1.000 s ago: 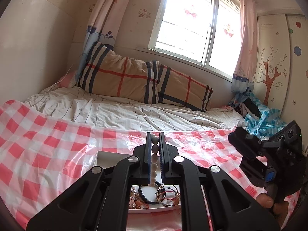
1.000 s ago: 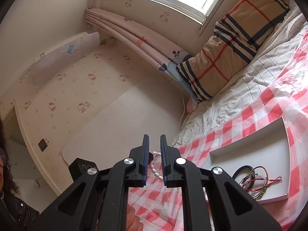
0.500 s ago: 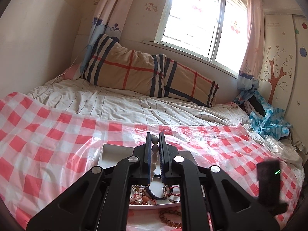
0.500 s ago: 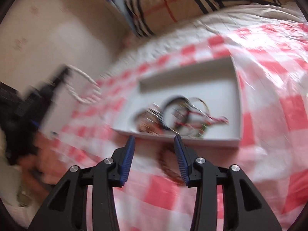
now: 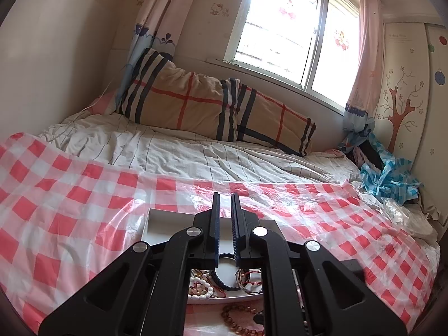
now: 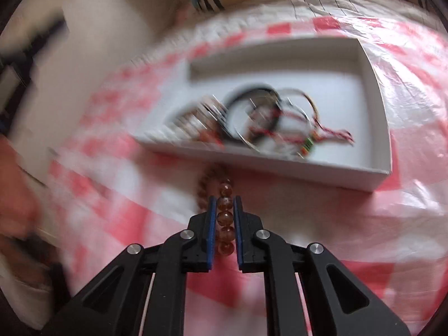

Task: Organize jewelry
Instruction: 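Carry both bead bracelets up over the white box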

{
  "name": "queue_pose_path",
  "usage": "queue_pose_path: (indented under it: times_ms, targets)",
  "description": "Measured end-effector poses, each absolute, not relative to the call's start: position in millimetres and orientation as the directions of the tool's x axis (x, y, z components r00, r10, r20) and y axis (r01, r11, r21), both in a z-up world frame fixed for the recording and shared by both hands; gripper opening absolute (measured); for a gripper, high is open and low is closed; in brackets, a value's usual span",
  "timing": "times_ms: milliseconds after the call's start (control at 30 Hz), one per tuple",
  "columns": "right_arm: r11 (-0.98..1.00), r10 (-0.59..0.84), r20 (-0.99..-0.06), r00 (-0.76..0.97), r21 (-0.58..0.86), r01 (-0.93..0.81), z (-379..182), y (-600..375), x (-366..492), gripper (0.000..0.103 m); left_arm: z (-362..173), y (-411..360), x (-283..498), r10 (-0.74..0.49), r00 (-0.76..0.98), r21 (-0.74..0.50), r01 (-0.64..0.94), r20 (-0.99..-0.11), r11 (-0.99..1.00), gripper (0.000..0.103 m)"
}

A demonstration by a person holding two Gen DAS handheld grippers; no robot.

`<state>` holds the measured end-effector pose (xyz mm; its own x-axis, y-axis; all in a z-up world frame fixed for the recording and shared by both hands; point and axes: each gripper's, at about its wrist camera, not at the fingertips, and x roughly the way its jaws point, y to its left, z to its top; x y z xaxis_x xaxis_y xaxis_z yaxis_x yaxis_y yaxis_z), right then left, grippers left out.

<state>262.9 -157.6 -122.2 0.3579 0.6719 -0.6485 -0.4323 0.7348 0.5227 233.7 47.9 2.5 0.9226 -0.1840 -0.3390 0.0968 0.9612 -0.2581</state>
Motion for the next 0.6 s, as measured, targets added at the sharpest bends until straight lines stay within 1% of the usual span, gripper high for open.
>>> queue_pose_path:
  times_ms: [67,100,167,233,267,333,400,433,500,600]
  targets:
    - [0.595,0.803,-0.473,0.362,0.673,-0.44,-108,-177,261,0.013,3,49,234,-0.185,0.923,-0.264,0.095,-0.338,0.96,0.007]
    - [0.55,0.832,-0.416,0.367,0.707,-0.444,-104,-183,259,0.013,2,49,235,-0.186,0.922,-0.267,0.095,-0.339,0.959,0.007]
    - [0.481,0.866,-0.324,0.381,0.75,-0.455,-97,-191,257,0.013,2,52,236,-0.188,0.919,-0.266,0.096,-0.348,0.959,0.007]
    - [0.438,0.879,-0.263,0.397,0.774,-0.457,-92,-197,258,0.013,0,55,242,-0.2,0.902,-0.245,0.11,-0.382,0.963,0.007]
    - [0.429,0.88,-0.246,0.405,0.778,-0.459,-89,-197,259,0.013,-3,56,247,-0.21,0.884,-0.23,0.121,-0.418,0.966,0.007]
    - [0.411,0.88,-0.211,0.426,0.787,-0.459,-80,-199,261,0.013,-21,59,266,-0.244,0.805,-0.22,0.144,-0.541,0.965,0.013]
    - [0.405,0.875,-0.19,0.446,0.792,-0.457,-75,-197,264,0.013,-38,69,277,-0.218,0.77,-0.233,0.092,-0.6,0.968,0.014]
    - [0.405,0.872,-0.183,0.455,0.791,-0.458,-73,-196,264,0.013,-44,75,281,-0.225,0.754,-0.265,0.07,-0.617,0.962,0.014]
    - [0.395,0.867,-0.158,0.473,0.796,-0.458,-70,-197,274,0.013,-46,83,282,-0.227,0.757,-0.291,0.051,-0.613,0.955,0.014]
    - [0.383,0.858,-0.126,0.498,0.803,-0.456,-63,-198,278,0.013,-44,79,280,-0.19,0.774,-0.247,0.045,-0.603,0.968,0.018]
